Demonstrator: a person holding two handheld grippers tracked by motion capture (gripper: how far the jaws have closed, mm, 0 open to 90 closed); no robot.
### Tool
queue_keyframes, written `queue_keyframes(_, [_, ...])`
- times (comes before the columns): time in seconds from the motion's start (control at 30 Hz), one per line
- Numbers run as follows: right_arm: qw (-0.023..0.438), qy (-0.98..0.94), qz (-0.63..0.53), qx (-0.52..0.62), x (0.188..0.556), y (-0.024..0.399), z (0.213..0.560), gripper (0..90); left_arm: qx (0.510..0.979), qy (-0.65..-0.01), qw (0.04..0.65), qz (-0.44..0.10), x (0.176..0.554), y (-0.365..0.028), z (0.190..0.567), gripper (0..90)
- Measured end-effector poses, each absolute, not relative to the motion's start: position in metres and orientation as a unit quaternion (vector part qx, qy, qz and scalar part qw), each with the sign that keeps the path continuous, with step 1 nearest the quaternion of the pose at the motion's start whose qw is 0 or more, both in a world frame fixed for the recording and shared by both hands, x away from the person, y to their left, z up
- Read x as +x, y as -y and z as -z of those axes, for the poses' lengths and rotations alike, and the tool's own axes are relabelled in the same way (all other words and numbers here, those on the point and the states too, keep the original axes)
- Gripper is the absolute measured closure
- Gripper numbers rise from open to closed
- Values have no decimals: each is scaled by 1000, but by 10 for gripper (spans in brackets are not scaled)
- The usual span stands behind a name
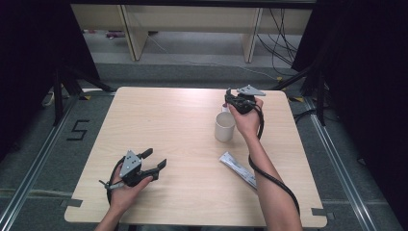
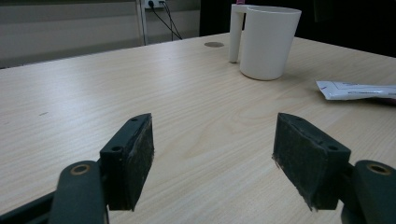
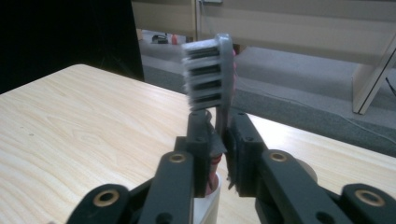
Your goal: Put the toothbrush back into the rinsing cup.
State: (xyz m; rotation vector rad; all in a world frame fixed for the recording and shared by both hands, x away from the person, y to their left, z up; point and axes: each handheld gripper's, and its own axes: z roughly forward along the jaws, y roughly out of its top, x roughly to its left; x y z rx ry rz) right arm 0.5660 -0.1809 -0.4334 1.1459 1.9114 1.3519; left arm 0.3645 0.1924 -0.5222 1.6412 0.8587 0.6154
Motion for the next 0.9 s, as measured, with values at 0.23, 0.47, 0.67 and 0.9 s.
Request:
queue_keyframes(0.23, [254, -704, -501, 434, 564, 182, 430, 664, 696, -365, 560, -261, 364, -192, 522, 288])
queue_keyframes(0.47, [238, -712, -485, 448, 556, 185, 426, 573, 696, -365, 561, -261, 364, -192, 522, 288])
queue_keyframes(0.67, [218, -714, -479, 461, 545, 191, 421, 552, 696, -366, 560, -261, 364, -192, 522, 288])
queue_keyframes(0.9, [212, -728, -465, 457, 531, 201, 417, 532, 695, -367, 561, -259, 365, -192, 522, 288])
